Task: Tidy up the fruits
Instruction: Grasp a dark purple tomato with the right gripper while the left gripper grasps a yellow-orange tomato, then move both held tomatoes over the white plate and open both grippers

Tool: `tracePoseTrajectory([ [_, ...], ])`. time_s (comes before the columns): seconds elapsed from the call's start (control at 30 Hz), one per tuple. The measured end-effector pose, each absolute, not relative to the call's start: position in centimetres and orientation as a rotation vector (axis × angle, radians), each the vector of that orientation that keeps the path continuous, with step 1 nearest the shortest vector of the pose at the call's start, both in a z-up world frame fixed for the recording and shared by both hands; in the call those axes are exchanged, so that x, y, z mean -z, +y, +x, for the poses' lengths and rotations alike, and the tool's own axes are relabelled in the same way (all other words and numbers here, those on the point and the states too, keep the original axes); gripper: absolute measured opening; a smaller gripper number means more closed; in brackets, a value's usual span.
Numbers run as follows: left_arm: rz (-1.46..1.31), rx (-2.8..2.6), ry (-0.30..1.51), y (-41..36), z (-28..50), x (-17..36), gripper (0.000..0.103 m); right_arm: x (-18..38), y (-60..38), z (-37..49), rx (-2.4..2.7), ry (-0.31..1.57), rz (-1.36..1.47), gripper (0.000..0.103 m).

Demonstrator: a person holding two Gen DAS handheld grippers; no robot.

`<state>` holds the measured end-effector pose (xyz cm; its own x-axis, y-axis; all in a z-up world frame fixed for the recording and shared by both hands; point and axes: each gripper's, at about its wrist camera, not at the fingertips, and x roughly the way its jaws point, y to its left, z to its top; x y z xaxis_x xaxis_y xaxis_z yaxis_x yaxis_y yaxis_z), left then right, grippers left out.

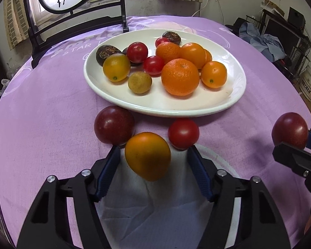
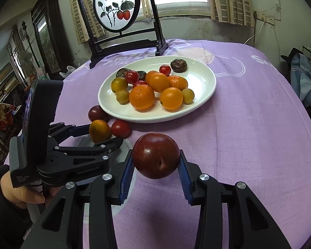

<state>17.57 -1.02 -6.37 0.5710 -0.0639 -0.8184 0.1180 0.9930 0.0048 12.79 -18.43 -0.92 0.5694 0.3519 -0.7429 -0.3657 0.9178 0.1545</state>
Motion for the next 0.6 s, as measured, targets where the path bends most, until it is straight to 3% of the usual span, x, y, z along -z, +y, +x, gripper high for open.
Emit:
tracePoseTrajectory([
  [0.1, 0.064, 0.125, 0.959, -1.1, 17.1, 6.0, 0.040, 1.1, -18.5, 13.0, -0.416, 0.877, -0.014, 0.042],
  [0.13, 0.064, 0.125, 0.960, -1.0, 17.0, 5.9, 0.037, 1.2, -18.6, 13.0, -0.413, 0.880, -0.013, 0.042],
  [0.4, -0.010, 0.145, 0.982, 0.4, 15.1, 5.1, 0.037, 1.7, -18.8, 13.5, -0.391, 0.890, -0.005, 0.042],
  [0.6, -0.014, 0.197, 0.913, 0.4, 13.7, 1.2, 0.037, 0.0, -19.0, 13.4, -0.409, 0.822, 0.040, 0.042],
])
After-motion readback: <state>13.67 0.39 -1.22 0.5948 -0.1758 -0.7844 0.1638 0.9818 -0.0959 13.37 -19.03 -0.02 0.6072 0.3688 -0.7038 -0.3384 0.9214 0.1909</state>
